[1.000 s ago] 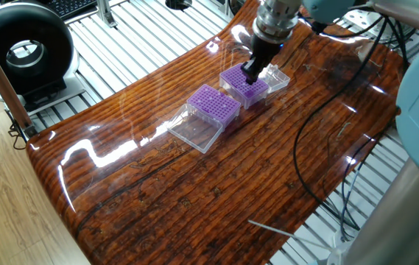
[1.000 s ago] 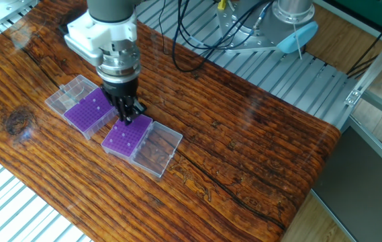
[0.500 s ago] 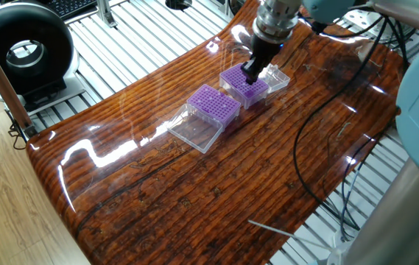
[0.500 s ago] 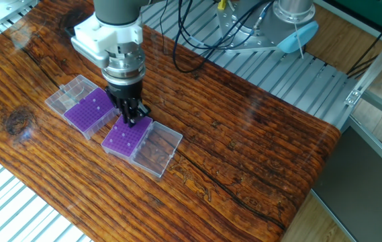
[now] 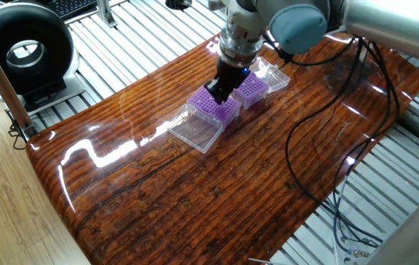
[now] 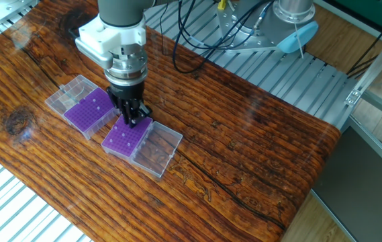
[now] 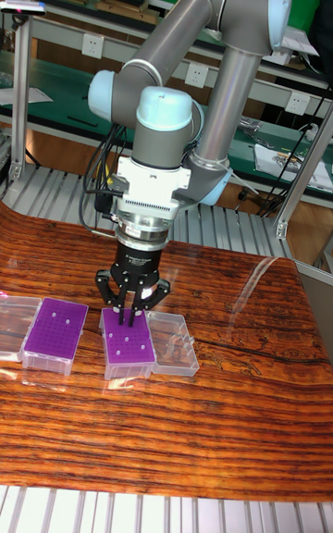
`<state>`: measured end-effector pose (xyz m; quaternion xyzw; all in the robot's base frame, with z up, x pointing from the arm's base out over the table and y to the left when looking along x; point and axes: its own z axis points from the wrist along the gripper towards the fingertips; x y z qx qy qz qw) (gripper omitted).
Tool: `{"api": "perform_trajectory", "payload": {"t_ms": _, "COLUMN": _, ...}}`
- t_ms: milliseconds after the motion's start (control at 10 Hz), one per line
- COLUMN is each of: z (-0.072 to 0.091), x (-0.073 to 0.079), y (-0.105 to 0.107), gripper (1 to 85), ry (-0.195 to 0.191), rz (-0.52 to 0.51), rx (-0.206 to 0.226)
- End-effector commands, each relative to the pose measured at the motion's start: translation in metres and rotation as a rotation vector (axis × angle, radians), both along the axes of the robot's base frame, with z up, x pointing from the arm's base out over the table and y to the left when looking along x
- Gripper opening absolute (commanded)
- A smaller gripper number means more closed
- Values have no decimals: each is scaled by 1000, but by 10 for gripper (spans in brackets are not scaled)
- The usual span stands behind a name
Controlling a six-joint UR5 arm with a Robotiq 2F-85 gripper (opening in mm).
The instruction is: Transfer all small pipette tips from one holder to another
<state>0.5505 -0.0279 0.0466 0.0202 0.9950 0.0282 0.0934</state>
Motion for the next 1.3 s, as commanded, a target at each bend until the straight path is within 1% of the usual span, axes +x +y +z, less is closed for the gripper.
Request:
{"api": "perform_trajectory", "payload": {"t_ms": 0, "z": 3, "x": -3, "y": -6, "gripper": 217, "ry": 7, "rz": 3, "rx": 1}}
{"api": "perform_trajectory", "payload": {"t_ms": 900, "z": 5, "x": -5, "y": 0, "gripper": 220, "ry": 5, "rz": -15, "rx": 6}}
{"api": "perform_trajectory", "payload": {"t_ms": 1200, "z": 3, "x": -2, "y": -2, "gripper": 220, "ry": -2, "rz": -3, "rx": 8}}
